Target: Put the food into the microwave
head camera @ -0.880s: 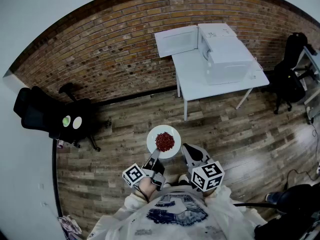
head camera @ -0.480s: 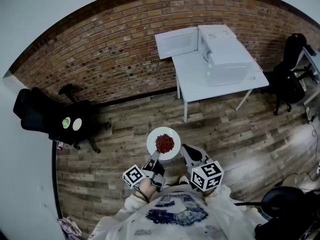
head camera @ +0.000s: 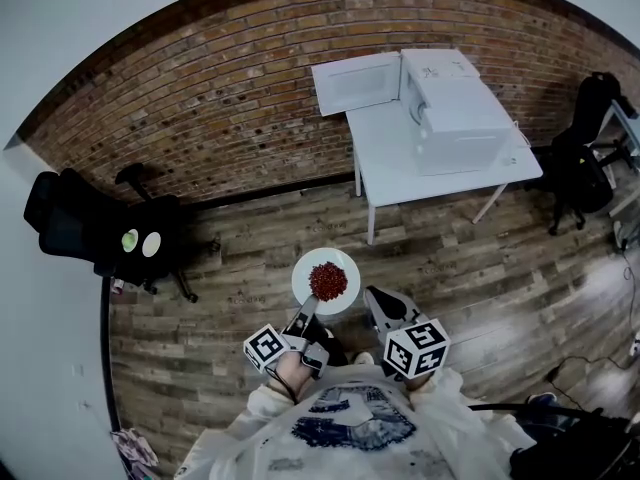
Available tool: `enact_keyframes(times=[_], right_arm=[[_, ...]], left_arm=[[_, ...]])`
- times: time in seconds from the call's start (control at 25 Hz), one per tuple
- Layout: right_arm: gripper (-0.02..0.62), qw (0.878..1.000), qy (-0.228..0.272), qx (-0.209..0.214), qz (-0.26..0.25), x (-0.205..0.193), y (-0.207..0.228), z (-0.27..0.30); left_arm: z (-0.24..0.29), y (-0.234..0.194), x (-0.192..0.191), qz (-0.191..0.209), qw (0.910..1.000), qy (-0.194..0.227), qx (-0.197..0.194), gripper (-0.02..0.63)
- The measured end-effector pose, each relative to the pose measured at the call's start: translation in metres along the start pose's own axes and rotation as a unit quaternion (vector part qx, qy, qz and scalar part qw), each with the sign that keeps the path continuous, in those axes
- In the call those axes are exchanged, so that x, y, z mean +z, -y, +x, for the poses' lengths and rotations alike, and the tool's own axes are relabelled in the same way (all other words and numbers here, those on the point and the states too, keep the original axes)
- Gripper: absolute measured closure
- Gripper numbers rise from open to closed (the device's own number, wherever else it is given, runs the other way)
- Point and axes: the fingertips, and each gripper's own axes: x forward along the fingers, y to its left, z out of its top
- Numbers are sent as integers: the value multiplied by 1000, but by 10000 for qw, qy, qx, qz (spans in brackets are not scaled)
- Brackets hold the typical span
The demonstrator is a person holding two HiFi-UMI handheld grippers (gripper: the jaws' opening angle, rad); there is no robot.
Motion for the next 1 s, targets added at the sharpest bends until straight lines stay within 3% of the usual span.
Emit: enact_keyframes(times=[0.48, 1.0], right_arm=[[581, 9992, 145, -355, 56, 31, 49, 56], [581, 9948, 85, -962, 335, 91, 103, 199]], left_arm=[[80, -7, 43, 51, 9994, -304, -156, 569], [217, -14, 162, 74, 9955, -945, -75, 569]])
